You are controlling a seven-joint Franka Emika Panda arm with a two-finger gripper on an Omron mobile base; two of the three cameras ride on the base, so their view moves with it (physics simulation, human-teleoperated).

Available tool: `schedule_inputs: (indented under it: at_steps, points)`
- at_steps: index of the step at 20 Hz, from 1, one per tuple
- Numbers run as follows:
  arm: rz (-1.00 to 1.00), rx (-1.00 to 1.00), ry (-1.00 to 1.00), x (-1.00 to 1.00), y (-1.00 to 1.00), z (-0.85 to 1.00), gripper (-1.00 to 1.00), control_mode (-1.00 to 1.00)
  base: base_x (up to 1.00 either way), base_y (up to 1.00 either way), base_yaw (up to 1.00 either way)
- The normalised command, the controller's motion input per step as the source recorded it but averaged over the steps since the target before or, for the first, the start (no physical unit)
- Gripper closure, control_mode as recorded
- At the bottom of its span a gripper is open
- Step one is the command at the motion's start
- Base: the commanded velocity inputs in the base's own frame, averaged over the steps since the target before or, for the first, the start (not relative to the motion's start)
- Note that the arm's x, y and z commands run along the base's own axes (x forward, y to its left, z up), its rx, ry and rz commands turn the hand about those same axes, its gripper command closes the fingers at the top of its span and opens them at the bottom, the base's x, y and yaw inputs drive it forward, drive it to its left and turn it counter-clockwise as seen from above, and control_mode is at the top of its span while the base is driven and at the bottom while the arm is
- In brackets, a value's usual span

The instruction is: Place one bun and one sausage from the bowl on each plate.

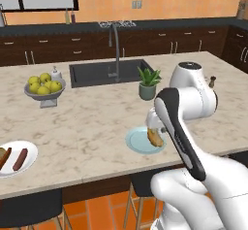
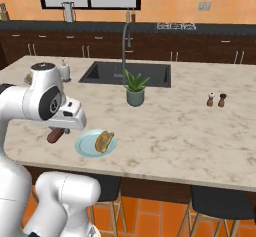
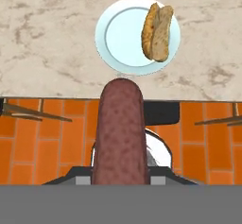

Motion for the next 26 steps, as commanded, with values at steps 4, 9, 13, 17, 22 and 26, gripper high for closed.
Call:
schedule_inputs:
  at_steps: [4, 9, 13, 17, 22, 26]
  points:
    - [0.00, 0.00, 0.00, 1.00, -0.02, -0.56, 1.00, -1.00, 0.00, 0.00, 0.00]
    - [-0.01, -0.06, 0.00, 0.93, 0.18, -0.91, 1.00, -1.00, 0.00, 0.00, 0.00]
    - [-0.08, -0.07, 0.00, 0.98, 0.51, -0.76, 1.00, -1.00, 0.00, 0.00, 0.00]
    - [-0.04, -0.01, -0.01, 0.82, 0.19, -0.29, 1.00, -1.00, 0.00, 0.00, 0.00]
    - [0.00, 0.00, 0.00, 0.50, -0.05, -0.49, 1.00, -1.00, 0.00, 0.00, 0.00]
    - [0.00, 0.00, 0.00, 0.23, -0.02, -0.48, 1.00, -1.00, 0.00, 0.00, 0.00]
